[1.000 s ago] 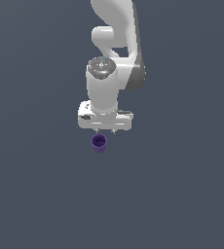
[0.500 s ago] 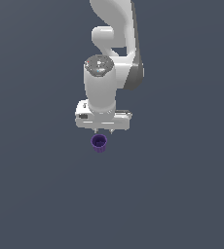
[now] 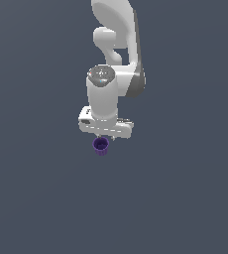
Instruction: Pick up the object and move it to a goal position.
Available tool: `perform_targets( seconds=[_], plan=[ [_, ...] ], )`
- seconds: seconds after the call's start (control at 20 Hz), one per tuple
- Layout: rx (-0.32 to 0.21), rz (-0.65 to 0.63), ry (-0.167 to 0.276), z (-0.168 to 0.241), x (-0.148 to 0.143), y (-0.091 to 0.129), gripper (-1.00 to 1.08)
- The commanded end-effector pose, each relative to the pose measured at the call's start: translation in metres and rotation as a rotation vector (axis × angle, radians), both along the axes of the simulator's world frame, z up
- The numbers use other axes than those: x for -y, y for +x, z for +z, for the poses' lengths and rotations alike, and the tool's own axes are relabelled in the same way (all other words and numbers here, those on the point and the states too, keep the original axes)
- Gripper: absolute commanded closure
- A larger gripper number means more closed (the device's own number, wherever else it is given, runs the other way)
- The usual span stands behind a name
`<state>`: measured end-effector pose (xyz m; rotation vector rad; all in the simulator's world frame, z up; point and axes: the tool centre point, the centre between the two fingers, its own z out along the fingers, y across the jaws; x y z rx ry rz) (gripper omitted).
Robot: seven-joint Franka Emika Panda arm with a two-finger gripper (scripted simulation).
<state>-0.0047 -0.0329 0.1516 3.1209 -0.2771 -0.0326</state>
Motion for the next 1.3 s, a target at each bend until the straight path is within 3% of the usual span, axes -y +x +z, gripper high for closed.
perform_targets(
  seconds=[0.0, 0.6, 1.25],
  plan=[
    [0.004, -0.054, 0.002, -0.01, -0.001, 0.0, -0.2],
    [0.02, -0.274, 0.005, -0.048, -0.001, -0.002, -0.2],
    [0.022, -0.299, 0.005, -0.065, -0.001, -0.002, -0.2]
  ],
)
